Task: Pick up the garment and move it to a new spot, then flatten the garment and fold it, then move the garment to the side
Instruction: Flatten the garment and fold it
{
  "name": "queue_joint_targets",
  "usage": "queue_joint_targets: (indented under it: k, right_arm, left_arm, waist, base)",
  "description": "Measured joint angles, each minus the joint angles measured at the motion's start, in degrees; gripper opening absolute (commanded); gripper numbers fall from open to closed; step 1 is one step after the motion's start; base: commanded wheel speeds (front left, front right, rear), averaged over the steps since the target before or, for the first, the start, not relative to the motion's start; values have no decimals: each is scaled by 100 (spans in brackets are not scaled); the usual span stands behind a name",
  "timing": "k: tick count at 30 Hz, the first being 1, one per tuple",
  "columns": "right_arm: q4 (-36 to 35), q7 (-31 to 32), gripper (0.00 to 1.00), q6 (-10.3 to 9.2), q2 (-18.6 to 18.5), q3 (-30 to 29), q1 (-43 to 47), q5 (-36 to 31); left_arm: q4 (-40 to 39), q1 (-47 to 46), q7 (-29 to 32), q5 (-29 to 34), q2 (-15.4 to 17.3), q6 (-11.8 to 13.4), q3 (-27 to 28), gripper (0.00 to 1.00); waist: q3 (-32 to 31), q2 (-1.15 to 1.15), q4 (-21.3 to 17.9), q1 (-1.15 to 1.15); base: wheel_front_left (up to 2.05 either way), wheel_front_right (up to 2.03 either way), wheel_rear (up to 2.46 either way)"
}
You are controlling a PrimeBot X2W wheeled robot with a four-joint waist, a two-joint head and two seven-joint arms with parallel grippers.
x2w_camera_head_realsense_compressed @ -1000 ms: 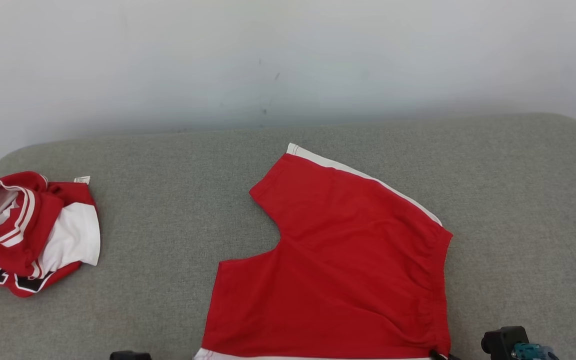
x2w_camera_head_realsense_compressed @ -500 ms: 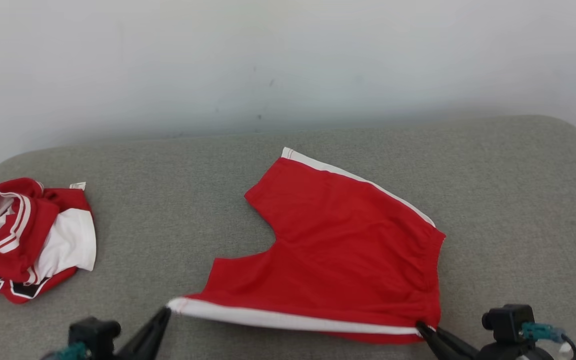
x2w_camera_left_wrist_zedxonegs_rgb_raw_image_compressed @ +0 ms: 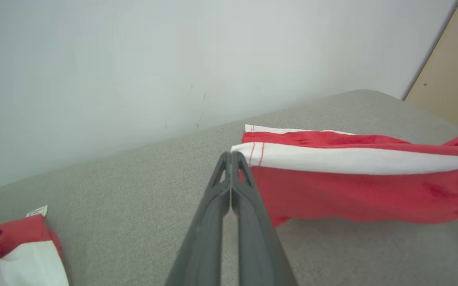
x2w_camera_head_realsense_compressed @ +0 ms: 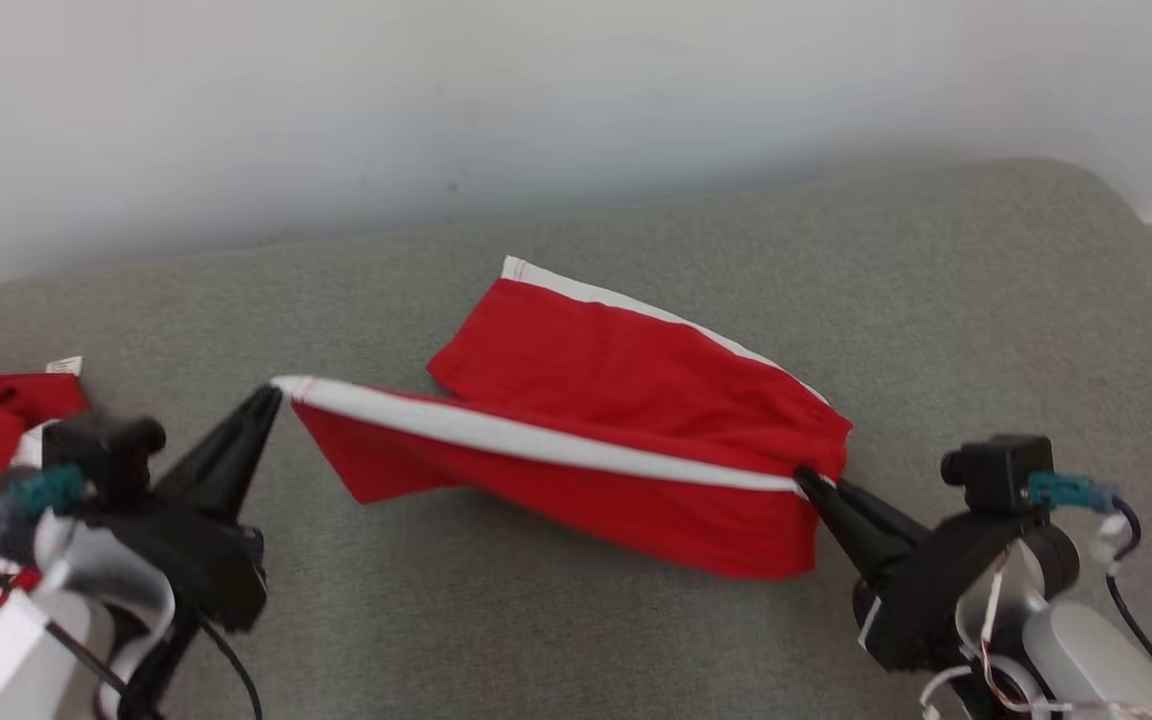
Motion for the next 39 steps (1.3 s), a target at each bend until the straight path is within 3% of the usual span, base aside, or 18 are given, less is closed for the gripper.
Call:
queue_joint_targets:
  k: [9, 28, 39]
  right_arm:
    - [542, 179, 0, -1, 433, 129, -946, 35]
    - [1694, 135, 0, -78, 1190, 165, -2328, 101]
    - [2179, -19, 0, -93, 1412, 380, -2993, 100]
  left_arm:
    - [501, -1176, 293, -130, 281, -7, -151, 0]
    - [1239, -3081, 520, -550, 1085, -7, -1626, 0]
    - [1751, -4037, 513, -802, 1419, -14, -2450, 0]
  waist:
    - [414, 0, -388, 0]
    - [1323, 1, -1164, 0]
    - [1909, 1, -1553, 1]
  base:
    - [0, 0, 0]
    - [0, 0, 0]
    - [0, 0, 0]
